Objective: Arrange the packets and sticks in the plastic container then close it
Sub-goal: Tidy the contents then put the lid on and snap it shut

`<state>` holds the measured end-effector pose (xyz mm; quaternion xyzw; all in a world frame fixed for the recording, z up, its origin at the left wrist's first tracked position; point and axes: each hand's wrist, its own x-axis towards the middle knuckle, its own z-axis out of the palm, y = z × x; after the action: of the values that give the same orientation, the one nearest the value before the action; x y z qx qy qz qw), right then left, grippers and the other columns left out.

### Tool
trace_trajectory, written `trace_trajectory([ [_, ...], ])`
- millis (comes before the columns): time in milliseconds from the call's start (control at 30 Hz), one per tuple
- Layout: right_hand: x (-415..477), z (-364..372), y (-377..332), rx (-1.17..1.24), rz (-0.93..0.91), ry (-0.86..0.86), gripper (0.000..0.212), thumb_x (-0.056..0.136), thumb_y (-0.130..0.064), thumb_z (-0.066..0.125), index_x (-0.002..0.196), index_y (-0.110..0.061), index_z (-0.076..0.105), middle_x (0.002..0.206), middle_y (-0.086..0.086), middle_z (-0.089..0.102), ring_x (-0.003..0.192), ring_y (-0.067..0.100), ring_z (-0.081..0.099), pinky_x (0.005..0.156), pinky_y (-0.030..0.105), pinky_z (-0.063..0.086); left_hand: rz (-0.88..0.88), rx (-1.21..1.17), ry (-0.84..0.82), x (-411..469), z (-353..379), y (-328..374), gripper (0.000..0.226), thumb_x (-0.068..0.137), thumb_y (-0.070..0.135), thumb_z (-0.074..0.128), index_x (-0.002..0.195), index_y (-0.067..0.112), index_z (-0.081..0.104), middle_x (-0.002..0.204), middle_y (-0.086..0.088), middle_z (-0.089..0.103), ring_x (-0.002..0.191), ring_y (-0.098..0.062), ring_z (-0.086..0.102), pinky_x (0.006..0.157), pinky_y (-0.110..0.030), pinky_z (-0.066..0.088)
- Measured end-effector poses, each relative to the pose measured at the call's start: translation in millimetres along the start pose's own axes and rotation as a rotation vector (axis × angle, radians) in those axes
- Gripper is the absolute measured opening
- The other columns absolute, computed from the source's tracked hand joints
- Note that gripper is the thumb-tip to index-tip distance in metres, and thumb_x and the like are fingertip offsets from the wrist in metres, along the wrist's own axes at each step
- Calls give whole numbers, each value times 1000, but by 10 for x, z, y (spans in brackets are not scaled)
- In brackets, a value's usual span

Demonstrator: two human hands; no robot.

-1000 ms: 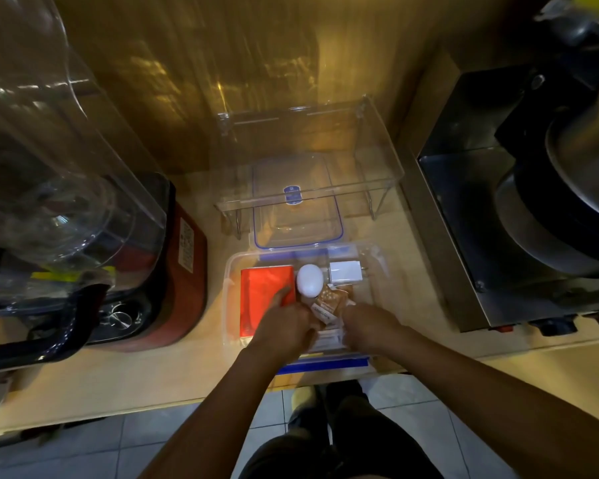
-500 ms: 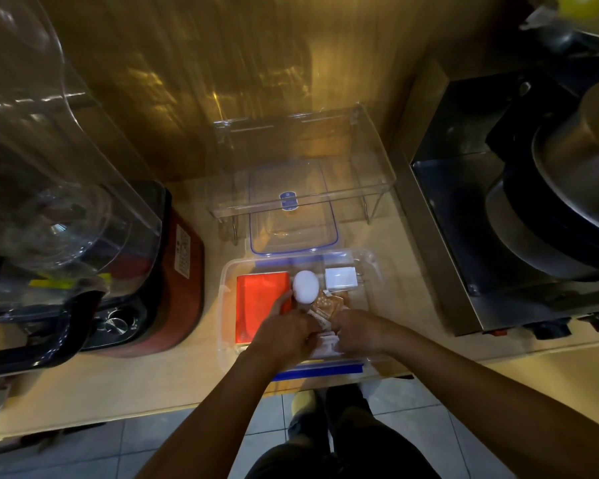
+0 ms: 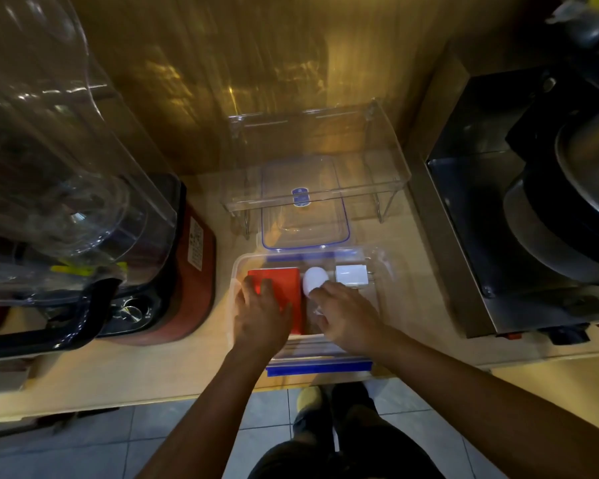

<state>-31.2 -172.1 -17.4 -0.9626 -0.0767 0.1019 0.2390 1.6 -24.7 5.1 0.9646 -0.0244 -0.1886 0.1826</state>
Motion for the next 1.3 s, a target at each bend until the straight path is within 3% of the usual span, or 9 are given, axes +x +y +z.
trace_trajectory([
  [200, 251, -21, 103, -303, -84, -123, 59, 90, -32, 54, 142, -22, 28, 155, 7, 25, 142, 27, 20, 111, 43, 22, -96, 43, -129, 16, 83, -64, 70, 93, 48, 47, 148, 31, 8, 146, -23, 27, 119, -42, 51, 95, -48, 44],
  [367, 351, -86, 194, -502, -95, -176, 51, 91, -32, 47, 140, -27, 33, 148, 11, 33, 134, 31, 30, 107, 44, 25, -50, 110, -149, 68, 143, -109, 70, 94, 55, 35, 149, 32, -1, 126, -23, 58, 109, -37, 60, 92, -43, 44],
  [567, 371, -52, 160, -54, 67, -333, 43, 83, -29, 59, 125, -21, 54, 145, 4, 38, 136, 25, 25, 107, 44, 17, -68, 138, -37, 73, 208, -136, 63, 100, 41, 30, 149, 21, -3, 114, -20, 65, 101, -35, 64, 88, -43, 48],
  [667, 326, -81, 146, 337, 178, -425, 85, 69, -41, 72, 141, -29, 28, 142, 4, 44, 134, 28, 32, 110, 46, 22, -62, 172, -50, 69, 223, -141, 71, 97, 30, 41, 149, 18, -7, 112, -17, 65, 100, -33, 65, 86, -41, 48],
  [767, 283, -48, 51, 100, 134, -523, 121, 60, -66, 69, 146, -32, -9, 156, 11, 16, 142, 35, 9, 112, 49, 10, -34, 216, -115, 56, 188, -148, 86, 91, 31, 53, 148, 17, -10, 112, -15, 66, 100, -31, 65, 84, -39, 48],
  [867, 286, 39, -53, -63, 76, -505, 123, 63, -73, 63, 145, -30, -17, 157, 17, 1, 143, 36, -1, 113, 49, 2, -16, 201, -153, 56, 140, -179, 83, 90, 32, 56, 148, 17, -1, 111, -15, 67, 99, -32, 66, 81, -39, 48],
  [1000, 400, 129, -117, -165, 33, -391, 119, 62, -79, 56, 145, -30, -13, 151, 25, 18, 139, 39, 17, 113, 53, 2, 4, 143, -208, 37, 56, -189, 69, 93, 25, 49, 148, 16, 7, 113, -18, 65, 99, -35, 64, 80, -37, 47],
  [1167, 482, -13, 107, -179, -28, -535, 123, 61, -63, 72, 145, -36, -14, 154, 19, 16, 142, 35, 16, 113, 48, 7, 366, 312, -73, 7, -133, -169, 55, 87, 26, 59, 137, 23, 36, 123, -11, 61, 110, -30, 60, 88, -38, 48],
  [1300, 506, -126, 216, -196, -107, -548, 101, 67, -45, 76, 146, -22, 17, 152, 12, 30, 139, 28, 24, 111, 42, 13, 688, 505, -160, 277, -171, -108, 93, 76, 31, 73, 148, 26, 15, 157, -7, 21, 144, -30, 18, 116, -42, 20],
])
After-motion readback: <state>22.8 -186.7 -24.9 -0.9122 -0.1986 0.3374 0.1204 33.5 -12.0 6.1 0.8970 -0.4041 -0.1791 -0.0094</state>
